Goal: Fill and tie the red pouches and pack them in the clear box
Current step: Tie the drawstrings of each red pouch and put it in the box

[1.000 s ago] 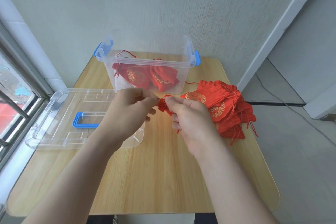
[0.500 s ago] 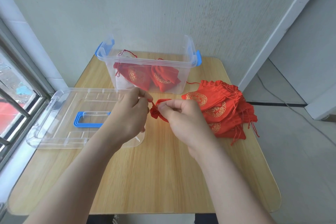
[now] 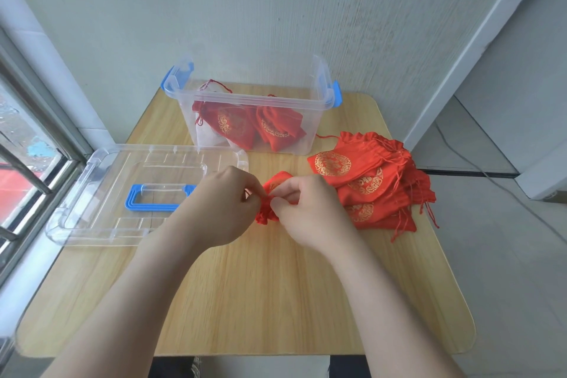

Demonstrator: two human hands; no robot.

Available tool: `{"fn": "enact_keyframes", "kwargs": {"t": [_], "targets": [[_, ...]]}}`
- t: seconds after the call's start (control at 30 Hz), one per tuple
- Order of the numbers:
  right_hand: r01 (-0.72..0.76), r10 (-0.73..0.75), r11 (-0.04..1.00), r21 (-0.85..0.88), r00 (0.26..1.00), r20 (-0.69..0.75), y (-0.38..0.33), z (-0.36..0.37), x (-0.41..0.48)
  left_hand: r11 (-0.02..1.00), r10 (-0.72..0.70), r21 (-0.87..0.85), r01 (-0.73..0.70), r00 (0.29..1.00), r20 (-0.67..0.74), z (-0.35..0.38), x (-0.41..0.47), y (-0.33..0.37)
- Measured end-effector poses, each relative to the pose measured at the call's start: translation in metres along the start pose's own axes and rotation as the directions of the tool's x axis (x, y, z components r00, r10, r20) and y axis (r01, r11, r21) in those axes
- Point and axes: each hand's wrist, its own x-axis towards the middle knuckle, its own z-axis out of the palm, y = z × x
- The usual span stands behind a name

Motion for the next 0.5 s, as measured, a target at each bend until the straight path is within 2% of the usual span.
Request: {"fn": "enact_keyframes", "kwargs": {"t": [0.2,0.37,0.5], "targets": [[-0.01,0.006,0.993,-0.114,0.999,-0.042,0.003,0.004,0.001,0.994,-0.102,-0.039,0.103,0.994,0.041,0.003,0.005,-0.006],[0.025,-0.03,0.991,-0.131,0.999,-0.032,0.004,0.003,0.002,0.994,-0.099,0.048,0.102,0.994,-0.054,0.004,0.005,-0.009],[0.0,-0.003,0.984,-0.179,1.0,-0.016,0.007,0.0,0.004,0.972,-0.151,0.16,0.173,0.978,-0.144,0.003,0.009,-0.02]]}}
